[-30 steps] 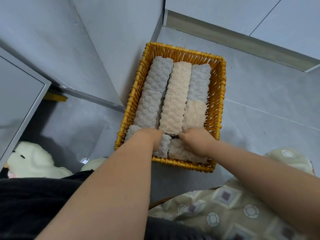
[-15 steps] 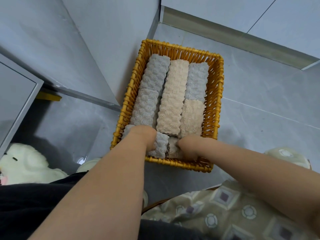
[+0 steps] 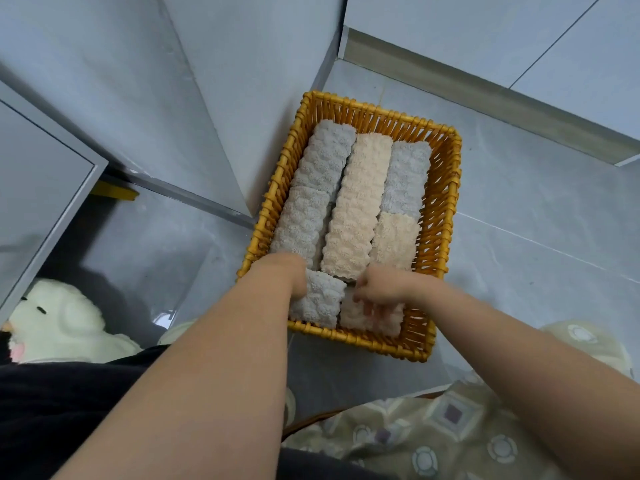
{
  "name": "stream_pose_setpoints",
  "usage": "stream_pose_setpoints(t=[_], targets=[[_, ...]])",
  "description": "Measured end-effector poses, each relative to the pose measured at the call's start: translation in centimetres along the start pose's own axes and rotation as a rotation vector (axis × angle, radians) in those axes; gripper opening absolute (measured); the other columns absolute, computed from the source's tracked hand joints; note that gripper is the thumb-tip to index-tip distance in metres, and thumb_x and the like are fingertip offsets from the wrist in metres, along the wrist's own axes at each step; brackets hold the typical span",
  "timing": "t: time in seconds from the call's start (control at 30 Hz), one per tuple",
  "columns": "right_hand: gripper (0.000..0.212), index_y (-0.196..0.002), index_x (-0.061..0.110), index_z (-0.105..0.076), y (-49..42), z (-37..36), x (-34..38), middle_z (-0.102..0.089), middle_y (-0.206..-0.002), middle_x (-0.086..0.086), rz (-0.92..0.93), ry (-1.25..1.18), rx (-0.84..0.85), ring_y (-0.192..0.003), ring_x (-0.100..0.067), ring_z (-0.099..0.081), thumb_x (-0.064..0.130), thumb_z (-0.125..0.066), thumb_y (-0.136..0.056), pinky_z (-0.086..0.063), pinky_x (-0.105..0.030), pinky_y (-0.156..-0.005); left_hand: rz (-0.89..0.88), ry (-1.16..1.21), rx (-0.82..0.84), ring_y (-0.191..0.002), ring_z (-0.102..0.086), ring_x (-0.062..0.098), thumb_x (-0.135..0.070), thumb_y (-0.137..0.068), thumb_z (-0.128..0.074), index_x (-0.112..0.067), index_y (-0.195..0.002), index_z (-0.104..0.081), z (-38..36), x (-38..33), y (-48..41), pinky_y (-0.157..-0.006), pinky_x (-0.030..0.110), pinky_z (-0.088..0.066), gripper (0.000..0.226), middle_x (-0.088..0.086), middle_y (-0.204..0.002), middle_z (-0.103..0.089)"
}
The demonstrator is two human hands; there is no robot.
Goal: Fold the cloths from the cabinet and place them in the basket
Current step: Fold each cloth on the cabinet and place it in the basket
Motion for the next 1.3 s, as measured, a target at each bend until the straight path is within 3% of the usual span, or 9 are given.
stream_pose_setpoints(t=[0.1,0.23,0.43,0.57,0.7,0.83,0.93,1.03,1.3], targets=[[0.040,-0.102,-0.001,-0.062,-0.2,-0.2,0.9,-0.072,-0.082,-0.013,0.023,-0.205,-0.058,-0.060,-0.020,-0.070,0.037,-0.055,-0.094,-0.056,-0.027,-0.053,0.048,0.013,0.007,-0.104,-0.059,0.026,-0.016,-0.092,-0.054,-0.005,-0.116,-0.057,0.1,0.1,0.3,-0.079,0.031,-0.049,0.027,0.011,-0.116,-0.059],[0.040,-0.091,0.005,-0.061,-2.1,-3.6,1.4,-0.069,-0.085,-0.012,0.061,0.135,-0.216,-0.074,-0.025,-0.067,0.044,-0.061,-0.088,-0.051,-0.032,-0.058,0.063,0.006,0.122,-0.109,-0.057,0.029,-0.008,-0.092,-0.046,0.001,-0.120,-0.054,-0.4,-0.1,1.1,-0.084,0.033,-0.047,0.030,0.015,-0.118,-0.057],[0.045,-0.083,0.002,-0.067,-1.0,-1.2,1.6,-0.070,-0.070,-0.011,0.021,0.195,-0.153,-0.057,-0.020,-0.065,0.045,-0.058,-0.090,-0.055,-0.030,-0.059,0.031,0.070,0.060,-0.083,-0.054,0.023,-0.012,-0.089,-0.047,-0.005,-0.102,-0.058,0.6,-0.2,0.7,-0.074,0.031,-0.048,0.018,0.007,-0.083,-0.053],[0.037,-0.075,0.001,-0.062,-0.3,5.4,2.1,-0.068,-0.067,-0.013,0.034,-0.074,-0.395,-0.043,-0.015,-0.059,0.026,-0.047,-0.098,-0.052,-0.023,-0.046,0.041,0.260,-0.191,-0.099,-0.058,0.027,-0.019,-0.094,-0.047,-0.005,-0.109,-0.060,3.2,-0.1,-0.8,-0.074,0.030,-0.045,0.025,0.013,-0.113,-0.060],[0.021,-0.097,0.001,-0.063,-2.2,10.5,2.5,-0.066,-0.094,-0.017,0.055,-0.340,-0.859,-0.086,-0.029,-0.063,0.015,-0.047,-0.094,-0.049,-0.034,-0.071,0.017,0.458,-0.343,-0.110,-0.054,0.026,-0.020,-0.094,-0.047,-0.012,-0.117,-0.059,5.2,-1.2,-2.4,-0.083,0.030,-0.045,0.028,0.010,-0.123,-0.058],[0.016,-0.076,0.007,-0.056,-5.3,12.2,2.2,-0.056,-0.072,-0.011,-0.002,-0.740,-0.851,-0.065,-0.024,-0.055,0.016,-0.054,-0.089,-0.043,-0.028,-0.052,-0.052,0.516,-0.300,-0.109,-0.053,0.027,-0.020,-0.091,-0.048,-0.018,-0.106,-0.060,6.3,-1.8,-3.8,-0.080,0.031,-0.044,0.019,0.010,-0.124,-0.056],[0.013,-0.091,0.009,-0.059,-7.7,12.6,2.7,-0.060,-0.083,-0.007,-0.022,-0.944,-0.806,-0.072,-0.021,-0.058,0.020,-0.065,-0.087,-0.049,-0.029,-0.066,-0.043,0.506,-0.270,-0.104,-0.050,0.027,-0.020,-0.088,-0.051,-0.014,-0.094,-0.048,6.7,-1.4,-4.8,-0.081,0.033,-0.042,0.009,0.011,-0.120,-0.052],[0.029,-0.109,0.008,-0.057,-9.7,12.8,2.8,-0.061,-0.098,-0.008,-0.009,-1.163,-0.759,-0.088,-0.023,-0.059,0.017,-0.070,-0.084,-0.052,-0.034,-0.084,-0.050,0.478,-0.200,-0.125,-0.041,0.031,-0.015,-0.091,-0.047,-0.010,-0.129,-0.040,6.6,-1.1,-5.5,-0.101,0.040,-0.040,0.039,0.010,-0.137,-0.040],[0.027,-0.108,0.005,-0.056,-6.5,12.6,4.2,-0.054,-0.108,-0.009,0.192,-0.042,-1.423,-0.100,-0.023,-0.050,-0.002,-0.055,-0.082,-0.042,-0.033,-0.084,-0.129,0.165,-0.134,-0.146,-0.007,0.026,-0.009,-0.096,-0.039,-0.008,-0.152,-0.006,5.8,-0.1,-6.2,-0.117,0.038,-0.022,0.065,0.004,-0.160,0.005]])
Point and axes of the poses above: each hand's wrist, its own y-axis away from the middle knuckle, its own z-axis out of the back of the hand, x = y × z, the point moved 3 cm from there along -y, towards the middle knuckle
